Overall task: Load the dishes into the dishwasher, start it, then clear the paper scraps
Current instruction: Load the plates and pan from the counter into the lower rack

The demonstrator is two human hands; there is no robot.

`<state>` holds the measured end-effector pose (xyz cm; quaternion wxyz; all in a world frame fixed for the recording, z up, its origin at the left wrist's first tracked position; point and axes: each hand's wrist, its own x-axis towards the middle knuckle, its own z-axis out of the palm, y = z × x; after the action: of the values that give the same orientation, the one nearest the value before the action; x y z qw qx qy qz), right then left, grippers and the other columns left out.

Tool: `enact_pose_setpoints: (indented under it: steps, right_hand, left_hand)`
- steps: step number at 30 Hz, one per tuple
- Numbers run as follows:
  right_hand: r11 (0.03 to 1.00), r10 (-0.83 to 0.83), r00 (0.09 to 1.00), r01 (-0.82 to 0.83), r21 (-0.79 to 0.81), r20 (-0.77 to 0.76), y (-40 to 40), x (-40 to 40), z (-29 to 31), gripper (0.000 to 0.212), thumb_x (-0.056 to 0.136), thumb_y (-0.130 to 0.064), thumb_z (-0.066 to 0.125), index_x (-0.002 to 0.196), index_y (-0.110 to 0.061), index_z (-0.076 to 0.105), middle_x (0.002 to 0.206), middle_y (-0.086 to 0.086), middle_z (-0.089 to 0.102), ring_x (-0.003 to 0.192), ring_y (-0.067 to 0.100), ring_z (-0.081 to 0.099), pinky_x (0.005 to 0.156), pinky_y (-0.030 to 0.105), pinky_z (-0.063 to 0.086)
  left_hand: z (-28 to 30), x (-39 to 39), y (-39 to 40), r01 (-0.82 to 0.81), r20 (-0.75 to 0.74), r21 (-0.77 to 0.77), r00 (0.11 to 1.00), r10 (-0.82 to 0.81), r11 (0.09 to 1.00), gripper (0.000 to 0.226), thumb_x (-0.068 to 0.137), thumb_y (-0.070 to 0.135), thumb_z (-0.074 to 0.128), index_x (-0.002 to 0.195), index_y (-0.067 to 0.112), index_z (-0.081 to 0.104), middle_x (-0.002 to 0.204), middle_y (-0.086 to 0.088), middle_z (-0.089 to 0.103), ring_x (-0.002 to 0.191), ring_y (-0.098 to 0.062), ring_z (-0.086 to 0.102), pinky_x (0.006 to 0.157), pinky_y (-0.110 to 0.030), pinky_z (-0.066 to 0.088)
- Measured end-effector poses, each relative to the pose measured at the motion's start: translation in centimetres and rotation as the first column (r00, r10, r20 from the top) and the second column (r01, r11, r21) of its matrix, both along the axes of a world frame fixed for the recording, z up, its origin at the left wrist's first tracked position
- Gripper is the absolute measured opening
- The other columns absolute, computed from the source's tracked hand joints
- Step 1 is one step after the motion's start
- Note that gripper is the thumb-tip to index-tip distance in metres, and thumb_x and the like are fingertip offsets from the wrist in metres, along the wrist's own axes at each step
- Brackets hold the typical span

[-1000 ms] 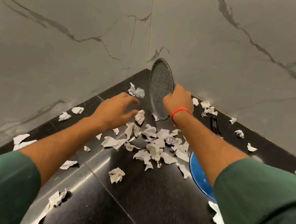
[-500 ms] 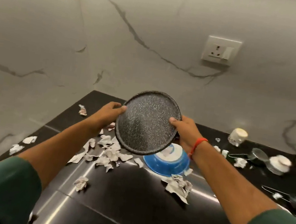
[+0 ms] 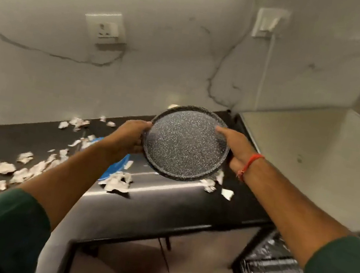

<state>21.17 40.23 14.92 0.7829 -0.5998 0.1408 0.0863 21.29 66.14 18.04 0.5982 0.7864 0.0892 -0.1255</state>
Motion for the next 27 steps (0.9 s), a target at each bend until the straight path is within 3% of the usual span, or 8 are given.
enact_pose_setpoints:
  steps: [5,8,13,16,19,22,24,27]
  right_hand:
    - [0.988,-0.103,0.995,0.103,0.118,-0.001,-13.6,-7.2,-0.8,0.028,0.099,-0.03,0.055,0.115,-0.01,0.066,0.106,0.013,0.073,0.099,0.029,0.07,0.093,0.042,0.053]
    - [0.96,-0.222,0.975,0.223,0.171,-0.023,-20.9,-12.0,-1.5,0.025,0.103,-0.032,0.048,0.107,-0.013,0.065,0.101,0.01,0.072,0.092,0.025,0.068,0.088,0.039,0.054]
    - [0.861,-0.472,0.877,0.48,0.17,-0.088,-30.4,-20.6,-3.8,0.032,0.102,-0.036,0.051,0.119,-0.013,0.065,0.111,0.012,0.073,0.098,0.026,0.069,0.087,0.038,0.053]
    - [0.774,-0.602,0.789,0.615,0.152,-0.122,-34.8,-25.2,-6.1,0.031,0.101,-0.036,0.05,0.116,-0.014,0.065,0.105,0.009,0.073,0.093,0.024,0.069,0.096,0.044,0.05]
    - [0.669,-0.711,0.674,0.736,0.104,-0.198,-38.0,-29.7,-7.8,0.037,0.101,-0.039,0.047,0.118,-0.011,0.064,0.116,0.011,0.07,0.103,0.029,0.067,0.099,0.049,0.051]
    - [0.556,-0.799,0.542,0.831,0.022,-0.26,-40.4,-33.4,-9.1,0.031,0.1,-0.032,0.048,0.116,-0.011,0.063,0.122,0.017,0.067,0.109,0.034,0.065,0.097,0.05,0.052]
    - [0.47,-0.845,0.432,0.881,-0.052,-0.316,-42.3,-35.5,-9.9,0.025,0.101,-0.028,0.045,0.1,-0.011,0.064,0.112,0.019,0.065,0.097,0.031,0.065,0.092,0.043,0.053]
    - [0.362,-0.888,0.297,0.922,-0.136,-0.351,-43.8,-37.7,-10.8,0.026,0.103,-0.023,0.043,0.085,-0.017,0.06,0.085,0.006,0.063,0.076,0.019,0.058,0.071,0.031,0.05]
  left_hand:
    - [-1.0,-0.7,-13.0,0.167,-0.041,0.054,0.985,-0.165,0.984,0.021,0.105,0.018,0.044,0.105,0.017,0.066,0.071,0.002,0.062,0.047,-0.007,0.052,0.044,-0.023,0.049]
    - [-1.1,-1.8,-21.8,0.314,-0.083,0.057,0.947,-0.309,0.948,0.023,0.106,0.018,0.045,0.098,0.018,0.067,0.072,0.004,0.069,0.057,-0.009,0.061,0.057,-0.031,0.059]
    - [-3.7,-4.8,-35.4,0.554,-0.139,0.085,0.83,-0.54,0.828,0.024,0.105,0.022,0.045,0.103,0.015,0.067,0.085,0.0,0.071,0.068,-0.012,0.065,0.071,-0.033,0.059]
    - [-5.9,-7.1,-42.0,0.668,-0.178,0.073,0.739,-0.649,0.74,0.022,0.106,0.022,0.044,0.106,0.014,0.065,0.094,-0.002,0.069,0.078,-0.017,0.066,0.07,-0.032,0.059]
    - [-8.1,-8.8,-48.0,0.774,-0.203,0.041,0.626,-0.753,0.632,0.02,0.106,0.019,0.046,0.109,0.015,0.065,0.097,-0.003,0.07,0.083,-0.02,0.068,0.079,-0.037,0.059]
    - [-9.8,-10.2,-53.4,0.844,-0.19,-0.009,0.525,-0.83,0.536,0.021,0.105,0.018,0.046,0.114,0.015,0.065,0.098,-0.002,0.071,0.082,-0.02,0.068,0.077,-0.037,0.058]
    - [-11.0,-11.0,-57.2,0.887,-0.188,-0.033,0.448,-0.874,0.461,0.019,0.104,0.016,0.049,0.11,0.016,0.066,0.102,-0.003,0.073,0.088,-0.021,0.069,0.079,-0.038,0.058]
    - [-13.2,-11.6,-61.2,0.923,-0.154,-0.052,0.37,-0.916,0.382,0.016,0.104,0.014,0.05,0.108,0.018,0.066,0.112,-0.008,0.072,0.102,-0.025,0.069,0.092,-0.042,0.056]
